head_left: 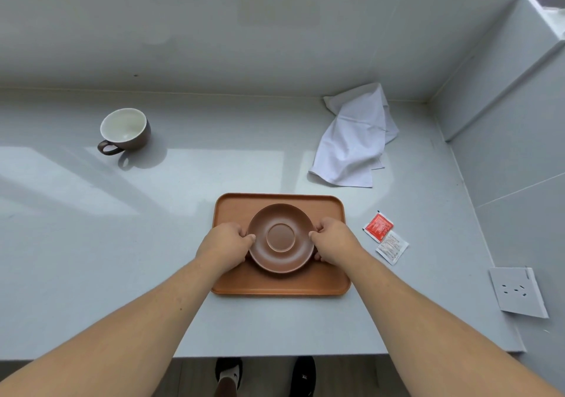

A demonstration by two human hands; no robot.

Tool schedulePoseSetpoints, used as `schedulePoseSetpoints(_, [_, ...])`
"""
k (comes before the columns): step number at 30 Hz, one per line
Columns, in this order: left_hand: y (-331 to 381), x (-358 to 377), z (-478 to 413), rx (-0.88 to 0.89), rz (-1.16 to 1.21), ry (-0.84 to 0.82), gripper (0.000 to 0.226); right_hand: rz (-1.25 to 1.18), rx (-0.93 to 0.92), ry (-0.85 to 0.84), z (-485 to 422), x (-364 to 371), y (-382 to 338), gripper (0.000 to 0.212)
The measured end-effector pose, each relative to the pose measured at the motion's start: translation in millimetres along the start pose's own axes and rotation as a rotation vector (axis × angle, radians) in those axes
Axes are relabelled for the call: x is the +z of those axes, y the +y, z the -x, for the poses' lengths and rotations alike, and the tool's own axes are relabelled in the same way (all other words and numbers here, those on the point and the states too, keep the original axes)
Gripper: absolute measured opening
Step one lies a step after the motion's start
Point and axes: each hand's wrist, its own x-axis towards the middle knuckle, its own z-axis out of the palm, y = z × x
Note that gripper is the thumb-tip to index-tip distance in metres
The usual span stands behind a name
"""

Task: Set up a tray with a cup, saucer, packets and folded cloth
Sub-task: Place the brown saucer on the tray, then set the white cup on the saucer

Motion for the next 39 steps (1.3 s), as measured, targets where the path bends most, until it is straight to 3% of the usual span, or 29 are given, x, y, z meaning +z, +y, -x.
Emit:
schedulePoseSetpoints(12, [-2.5,3.8,-5.5,0.003,-0.014,0.006,0.035,0.011,0.003,-0.005,-0.4,0.1,1.4,0.015])
schedulePoseSetpoints(17, [-5.2,-13.2,-4.4,0.014,-0.043,0.097,0.027,0.336,-0.077,0.174,4.3,-11.8,-14.8,0.016])
schedulePoseSetpoints(20, [-7.8,-37.6,-3.8,0.031,-0.009,0.167,0.022,0.344,-0.161,0.232,5.5,-16.1,-47.8,0.026])
schedulePoseSetpoints(26, [-20.9,-101.2,-16.3,0.120,0.026,0.329,0.051,0.318,-0.438,0.229,-0.3,3.5,-138.3,0.055])
schedulePoseSetpoints(39, [-129.4,-225.5,-83.1,-0.042,0.087,0.520,0.053,0.335,-0.615,0.103,-61.9,101.2,-314.8,0.056])
